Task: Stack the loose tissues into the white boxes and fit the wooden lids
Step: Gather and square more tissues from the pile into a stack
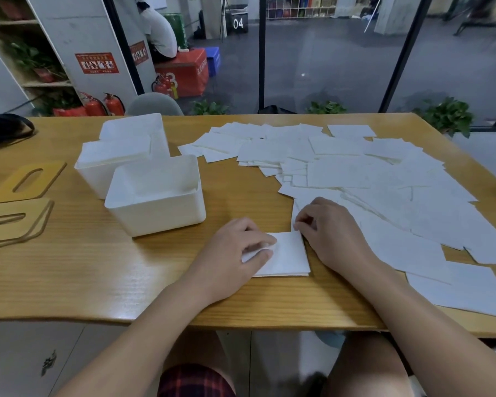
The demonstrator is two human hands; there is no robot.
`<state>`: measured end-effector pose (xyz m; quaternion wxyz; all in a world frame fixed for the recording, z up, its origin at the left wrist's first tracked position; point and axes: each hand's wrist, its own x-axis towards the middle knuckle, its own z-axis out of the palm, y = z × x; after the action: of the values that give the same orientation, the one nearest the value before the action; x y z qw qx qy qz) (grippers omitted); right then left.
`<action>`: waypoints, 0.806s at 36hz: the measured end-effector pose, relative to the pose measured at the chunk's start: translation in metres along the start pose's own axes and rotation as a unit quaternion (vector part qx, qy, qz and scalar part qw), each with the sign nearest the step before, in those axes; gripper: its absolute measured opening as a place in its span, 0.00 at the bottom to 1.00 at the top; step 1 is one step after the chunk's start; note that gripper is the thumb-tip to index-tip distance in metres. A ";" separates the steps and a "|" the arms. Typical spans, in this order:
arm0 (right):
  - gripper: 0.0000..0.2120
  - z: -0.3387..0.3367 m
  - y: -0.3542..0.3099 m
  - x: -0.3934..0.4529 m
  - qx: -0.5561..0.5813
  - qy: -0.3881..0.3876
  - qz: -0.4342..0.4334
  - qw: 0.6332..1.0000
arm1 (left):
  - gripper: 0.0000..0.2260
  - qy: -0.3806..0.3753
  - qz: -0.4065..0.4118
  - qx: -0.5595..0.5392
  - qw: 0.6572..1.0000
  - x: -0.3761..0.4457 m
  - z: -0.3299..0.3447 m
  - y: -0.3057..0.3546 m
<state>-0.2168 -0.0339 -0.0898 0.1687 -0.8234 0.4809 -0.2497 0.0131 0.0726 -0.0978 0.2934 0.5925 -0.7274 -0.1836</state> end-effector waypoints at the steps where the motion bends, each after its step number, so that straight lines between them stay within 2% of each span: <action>1: 0.07 0.000 0.000 0.000 -0.006 -0.004 -0.001 1.000 | 0.10 -0.001 0.000 0.002 1.000 0.000 0.000 0.000; 6: 0.09 -0.002 -0.001 0.003 0.022 -0.005 0.019 1.000 | 0.11 -0.006 -0.003 0.007 1.000 0.000 0.000 0.000; 9: 0.08 -0.008 0.000 0.004 0.127 0.036 0.050 0.990 | 0.10 -0.006 -0.007 0.017 1.000 0.004 -0.002 0.001; 12: 0.07 -0.017 -0.006 0.005 0.225 0.057 0.043 0.972 | 0.12 0.026 -0.014 0.010 1.000 0.011 -0.004 0.007; 15: 0.06 -0.022 -0.017 0.003 0.262 0.041 -0.002 0.964 | 0.16 0.046 -0.064 -0.127 0.989 0.024 -0.005 0.018; 18: 0.05 -0.019 -0.027 -0.003 0.278 0.026 -0.039 0.960 | 0.19 0.052 -0.109 -0.309 0.944 0.038 -0.006 0.032; 20: 0.06 -0.015 -0.031 -0.008 0.283 0.023 -0.054 0.957 | 0.27 0.047 -0.129 -0.377 0.916 0.043 -0.008 0.038; 22: 0.05 -0.010 -0.034 -0.011 0.284 0.017 -0.060 0.957 | 0.32 0.034 -0.133 -0.401 0.906 0.046 -0.009 0.037; 24: 0.04 -0.007 -0.035 -0.014 0.276 0.012 -0.063 0.959 | 0.24 0.021 -0.127 -0.379 0.916 0.045 -0.009 0.036; 26: 0.07 -0.007 -0.035 -0.016 0.270 0.006 -0.074 0.960 | 0.13 0.024 -0.114 -0.349 0.930 0.042 -0.011 0.036; 29: 0.14 -0.009 -0.035 -0.018 0.288 0.009 -0.088 0.954 | 0.09 0.048 -0.106 -0.340 0.933 0.037 -0.012 0.034</action>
<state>-0.2046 -0.0014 -0.0686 0.3719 -0.7766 0.3160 -0.3985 -0.0092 0.0458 -0.0597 0.4907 0.5390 -0.5394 -0.4216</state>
